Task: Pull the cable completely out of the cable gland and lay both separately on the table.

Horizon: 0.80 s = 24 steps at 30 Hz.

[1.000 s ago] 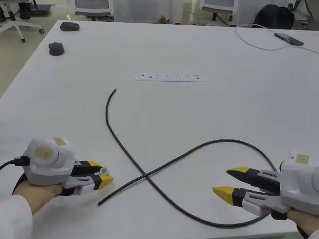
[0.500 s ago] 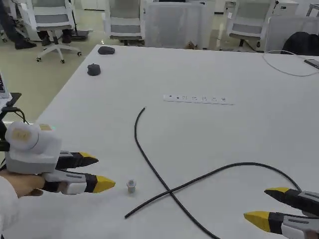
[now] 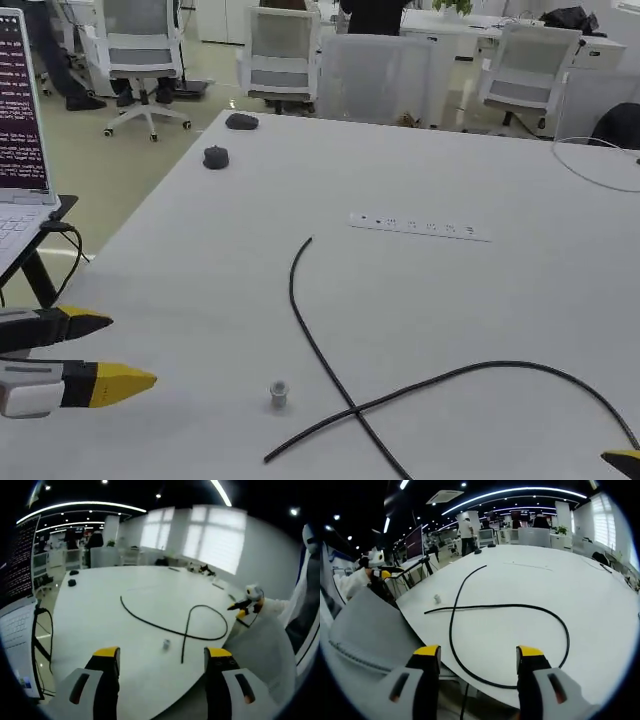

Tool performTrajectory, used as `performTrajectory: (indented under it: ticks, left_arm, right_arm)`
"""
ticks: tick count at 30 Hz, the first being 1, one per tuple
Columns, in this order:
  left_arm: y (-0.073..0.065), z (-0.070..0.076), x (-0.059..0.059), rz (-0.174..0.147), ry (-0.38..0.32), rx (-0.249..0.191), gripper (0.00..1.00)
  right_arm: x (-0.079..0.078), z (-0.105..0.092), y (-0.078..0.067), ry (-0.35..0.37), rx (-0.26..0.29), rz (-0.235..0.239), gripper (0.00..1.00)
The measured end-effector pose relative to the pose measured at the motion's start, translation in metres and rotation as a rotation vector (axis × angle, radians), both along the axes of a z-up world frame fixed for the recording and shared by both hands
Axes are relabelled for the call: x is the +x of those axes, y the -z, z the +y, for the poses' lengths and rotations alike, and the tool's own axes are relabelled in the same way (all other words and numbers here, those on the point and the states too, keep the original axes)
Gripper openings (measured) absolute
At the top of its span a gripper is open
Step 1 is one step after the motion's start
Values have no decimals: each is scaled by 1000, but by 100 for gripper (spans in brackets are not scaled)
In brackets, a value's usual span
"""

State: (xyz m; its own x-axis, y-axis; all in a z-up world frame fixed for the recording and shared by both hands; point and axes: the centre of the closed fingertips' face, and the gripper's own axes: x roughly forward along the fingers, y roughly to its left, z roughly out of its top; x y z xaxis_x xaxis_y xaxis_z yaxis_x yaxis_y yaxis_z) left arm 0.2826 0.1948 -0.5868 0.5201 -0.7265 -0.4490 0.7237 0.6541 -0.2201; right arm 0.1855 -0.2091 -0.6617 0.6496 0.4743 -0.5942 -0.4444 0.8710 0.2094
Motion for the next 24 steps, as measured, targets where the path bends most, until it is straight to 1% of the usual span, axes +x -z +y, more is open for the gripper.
performTrajectory:
  ticks: [2, 4, 8, 12, 17, 19, 21, 24]
  left_arm:
    - [2, -3, -4, 8, 2, -13, 70]
    - [6, -7, -8, 18, 11, -8, 71]
    - [11, -12, -11, 16, 22, 7, 71]
    - [10, -15, -9, 16, 5, -17, 70]
    - [9, -17, -9, 12, 2, -25, 70]
    - [9, -18, -10, 11, 3, -24, 70]
    - [8, -21, -14, 6, 15, -11, 70]
    - [8, -22, -15, 0, 21, -6, 70]
  right_arm:
    - [-3, -1, 3, 14, 2, 9, 63]
    - [-5, 0, 5, 24, 8, 15, 63]
    - [-6, 3, 4, 30, 21, 16, 63]
    - [-8, 4, 5, 23, 17, 24, 62]
    - [-9, 4, 6, 16, 14, 28, 62]
    - [-9, 5, 7, 15, 10, 29, 62]
    - [-11, 5, 9, 16, 9, 33, 62]
    - [-13, 5, 10, 21, 12, 31, 62]
